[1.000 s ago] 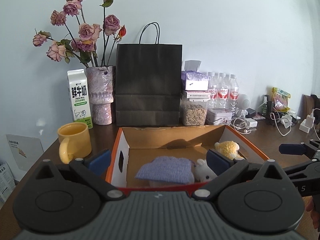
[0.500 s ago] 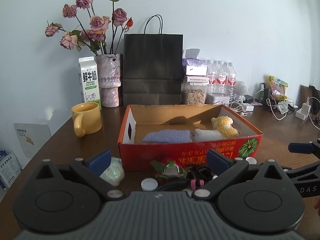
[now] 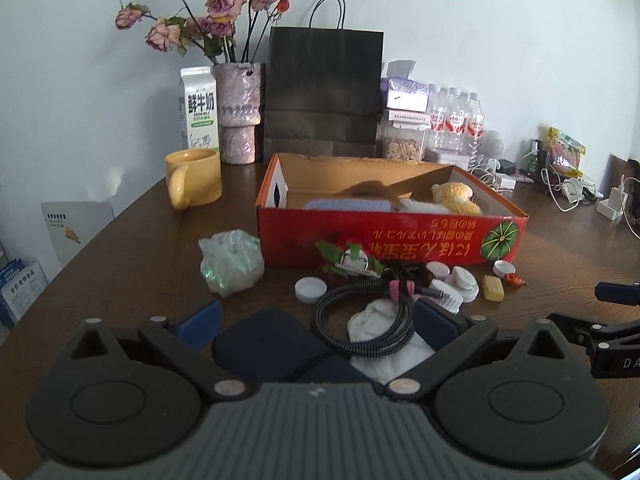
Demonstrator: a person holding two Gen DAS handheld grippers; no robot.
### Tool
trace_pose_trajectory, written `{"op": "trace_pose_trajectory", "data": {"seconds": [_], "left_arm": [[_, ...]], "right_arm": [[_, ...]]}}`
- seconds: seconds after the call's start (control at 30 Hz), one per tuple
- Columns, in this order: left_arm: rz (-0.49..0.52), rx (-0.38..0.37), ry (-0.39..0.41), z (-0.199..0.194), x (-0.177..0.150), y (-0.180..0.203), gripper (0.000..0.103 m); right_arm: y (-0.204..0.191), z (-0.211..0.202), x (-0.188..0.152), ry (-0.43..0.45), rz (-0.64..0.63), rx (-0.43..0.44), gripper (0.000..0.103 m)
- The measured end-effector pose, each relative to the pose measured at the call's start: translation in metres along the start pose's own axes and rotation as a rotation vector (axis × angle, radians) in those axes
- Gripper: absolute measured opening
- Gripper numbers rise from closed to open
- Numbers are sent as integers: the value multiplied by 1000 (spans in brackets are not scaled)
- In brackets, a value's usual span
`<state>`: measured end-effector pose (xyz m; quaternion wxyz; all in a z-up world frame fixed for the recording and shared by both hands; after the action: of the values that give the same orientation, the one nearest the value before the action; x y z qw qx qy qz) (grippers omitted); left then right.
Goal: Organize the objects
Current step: 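Withdraw both tools from the box back over the table, then lower the left tool onto the navy blue case and close on it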
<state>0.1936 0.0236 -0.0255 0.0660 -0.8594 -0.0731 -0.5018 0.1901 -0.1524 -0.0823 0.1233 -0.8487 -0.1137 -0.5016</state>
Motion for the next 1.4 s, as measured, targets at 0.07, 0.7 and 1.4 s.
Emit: {"op": "trace_pose_trajectory", "data": {"seconds": [0.07, 0.7, 1.4], "left_arm": [[-6, 5, -13, 0, -5, -2, 103], [-33, 98, -183, 39, -42, 1, 103], [19, 80, -203, 35, -47, -36, 103]], "right_arm": [[1, 1, -3, -7, 4, 2, 103], [2, 12, -12, -35, 15, 20, 103], [-4, 22, -17, -76, -4, 38, 103]]}}
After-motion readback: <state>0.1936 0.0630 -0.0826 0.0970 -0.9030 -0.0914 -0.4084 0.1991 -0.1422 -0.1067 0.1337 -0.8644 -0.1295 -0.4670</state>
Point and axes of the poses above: each gripper's, at about its wrist camera, not at the fingertips, and z roughly the way its jaws point, y to its right, x to its top, the point moved 9 cm from there along z, roughly the way its jaws point, and after that the axes turned 9 degrees about x, right-handed, at the moved point
